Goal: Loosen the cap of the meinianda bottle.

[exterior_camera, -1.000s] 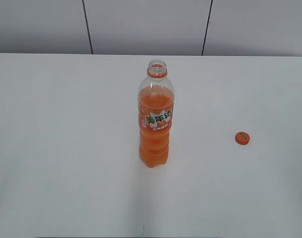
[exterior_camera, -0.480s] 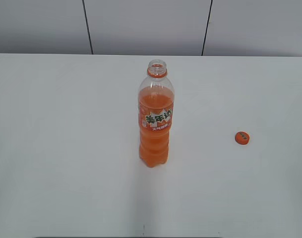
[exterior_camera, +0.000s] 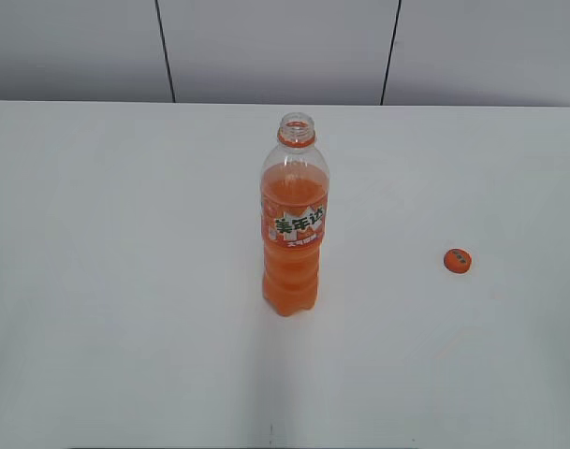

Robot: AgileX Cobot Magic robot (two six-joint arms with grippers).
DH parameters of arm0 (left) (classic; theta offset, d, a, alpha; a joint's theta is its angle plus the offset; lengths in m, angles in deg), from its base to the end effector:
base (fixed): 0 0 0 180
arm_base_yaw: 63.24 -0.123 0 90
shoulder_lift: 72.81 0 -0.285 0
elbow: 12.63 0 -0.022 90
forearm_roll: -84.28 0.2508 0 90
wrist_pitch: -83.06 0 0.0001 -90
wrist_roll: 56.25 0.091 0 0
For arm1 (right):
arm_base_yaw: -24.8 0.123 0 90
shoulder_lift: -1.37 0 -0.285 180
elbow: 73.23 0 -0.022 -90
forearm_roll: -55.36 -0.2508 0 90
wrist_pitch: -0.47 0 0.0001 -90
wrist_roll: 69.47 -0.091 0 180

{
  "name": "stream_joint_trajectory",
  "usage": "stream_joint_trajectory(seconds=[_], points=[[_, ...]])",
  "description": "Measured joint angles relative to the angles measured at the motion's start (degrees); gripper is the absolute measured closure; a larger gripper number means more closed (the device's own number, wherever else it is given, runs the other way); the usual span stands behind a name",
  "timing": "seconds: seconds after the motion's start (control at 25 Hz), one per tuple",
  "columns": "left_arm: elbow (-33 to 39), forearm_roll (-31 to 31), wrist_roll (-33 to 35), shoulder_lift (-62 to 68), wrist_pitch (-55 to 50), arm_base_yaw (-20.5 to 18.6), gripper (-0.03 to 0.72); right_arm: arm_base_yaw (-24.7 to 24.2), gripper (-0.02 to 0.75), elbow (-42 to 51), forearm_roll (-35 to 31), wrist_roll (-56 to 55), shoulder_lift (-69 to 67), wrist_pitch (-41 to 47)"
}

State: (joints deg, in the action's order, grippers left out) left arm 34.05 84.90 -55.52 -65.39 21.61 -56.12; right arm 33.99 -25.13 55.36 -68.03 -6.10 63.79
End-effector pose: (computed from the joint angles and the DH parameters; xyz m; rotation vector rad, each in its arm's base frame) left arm -0.0101 0.0021 0.2854 0.1373 2.0125 -0.0580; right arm -0.0084 -0.0014 0.2759 -0.1923 2.0671 0.0828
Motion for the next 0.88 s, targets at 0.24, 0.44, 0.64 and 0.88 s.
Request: stream_joint_trajectory(seconds=[0.24, 0.44, 0.64, 0.88], points=[[0.00, -0.17, 0.15, 0.00, 0.00, 0.00, 0.219, 0.00, 0.160, 0.04, 0.00, 0.05, 0.00, -0.02], [0.00, -0.11, 0.15, 0.00, 0.01, 0.00, 0.219, -0.54, 0.160, 0.04, 0.00, 0.05, 0.00, -0.02], [0.00, -0.11, 0.21, 0.00, 0.01, -2.07, 0.219, -2.39, 0.160, 0.04, 0.00, 0.05, 0.00, -0.07], [0.00, -0.17, 0.21, 0.00, 0.01, -6.61, 0.220, -2.53, 0.160, 0.04, 0.00, 0.05, 0.00, -0.07]])
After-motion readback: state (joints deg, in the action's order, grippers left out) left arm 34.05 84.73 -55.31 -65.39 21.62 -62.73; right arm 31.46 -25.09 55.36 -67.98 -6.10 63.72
